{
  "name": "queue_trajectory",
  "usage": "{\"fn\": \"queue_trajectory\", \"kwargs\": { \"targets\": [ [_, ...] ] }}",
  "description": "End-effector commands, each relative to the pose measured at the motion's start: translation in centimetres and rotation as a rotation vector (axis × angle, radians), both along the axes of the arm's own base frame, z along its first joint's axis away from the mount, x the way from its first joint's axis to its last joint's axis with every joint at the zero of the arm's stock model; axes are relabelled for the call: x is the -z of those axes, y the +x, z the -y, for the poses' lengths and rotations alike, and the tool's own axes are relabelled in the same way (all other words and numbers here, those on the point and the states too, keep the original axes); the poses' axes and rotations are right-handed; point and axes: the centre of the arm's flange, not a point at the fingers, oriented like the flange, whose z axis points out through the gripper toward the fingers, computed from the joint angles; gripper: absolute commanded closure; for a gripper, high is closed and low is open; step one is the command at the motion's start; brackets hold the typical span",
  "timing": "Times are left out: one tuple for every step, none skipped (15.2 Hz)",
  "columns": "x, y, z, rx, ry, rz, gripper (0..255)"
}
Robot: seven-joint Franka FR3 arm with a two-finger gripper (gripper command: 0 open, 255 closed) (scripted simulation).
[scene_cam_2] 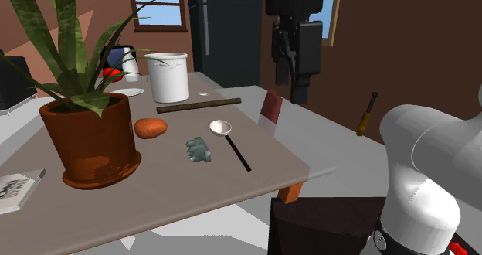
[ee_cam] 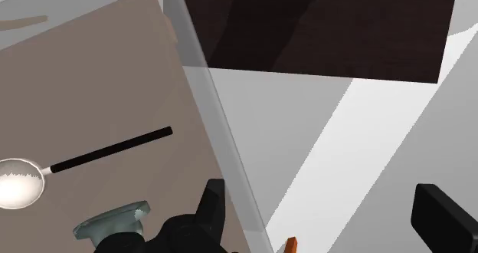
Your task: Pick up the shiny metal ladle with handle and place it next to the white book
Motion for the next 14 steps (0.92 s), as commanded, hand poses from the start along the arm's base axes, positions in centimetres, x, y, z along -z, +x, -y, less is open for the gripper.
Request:
{"fn": "queue_trajectory", "kwargs": {
  "targets": [
    [0.0, 0.0, 0.0, 0.000, 0.000, 0.000, 0],
    [0.7, 1.0, 0.7, 0.041, 0.000, -0.003, 0],
    [1.4, 2.0, 1.3, 0.081, -0.001, -0.005, 0],
    [2.1, 3.0, 2.1, 0.122, -0.001, -0.008, 0],
    [2.7, 3.9, 2.8, 0.162, -0.001, -0.010, 0],
    [3.4, 4.8, 3.7, 0.203, -0.002, -0.013, 0],
    [4.1, 5.6, 4.5, 0.244, -0.002, -0.016, 0],
    [4.8, 6.4, 5.4, 0.284, -0.002, -0.018, 0],
    [5.5, 7.2, 6.3, 0.325, -0.003, -0.021, 0],
    [6.2, 7.9, 7.2, 0.365, -0.003, -0.023, 0],
    [6.9, 8.6, 8.2, 0.406, -0.003, -0.026, 0],
    [7.6, 9.3, 9.2, 0.447, -0.004, -0.029, 0],
    [8.3, 9.9, 10.2, 0.487, -0.004, -0.031, 0],
    [9.0, 10.5, 11.3, 0.528, -0.004, -0.034, 0]
  ]
}}
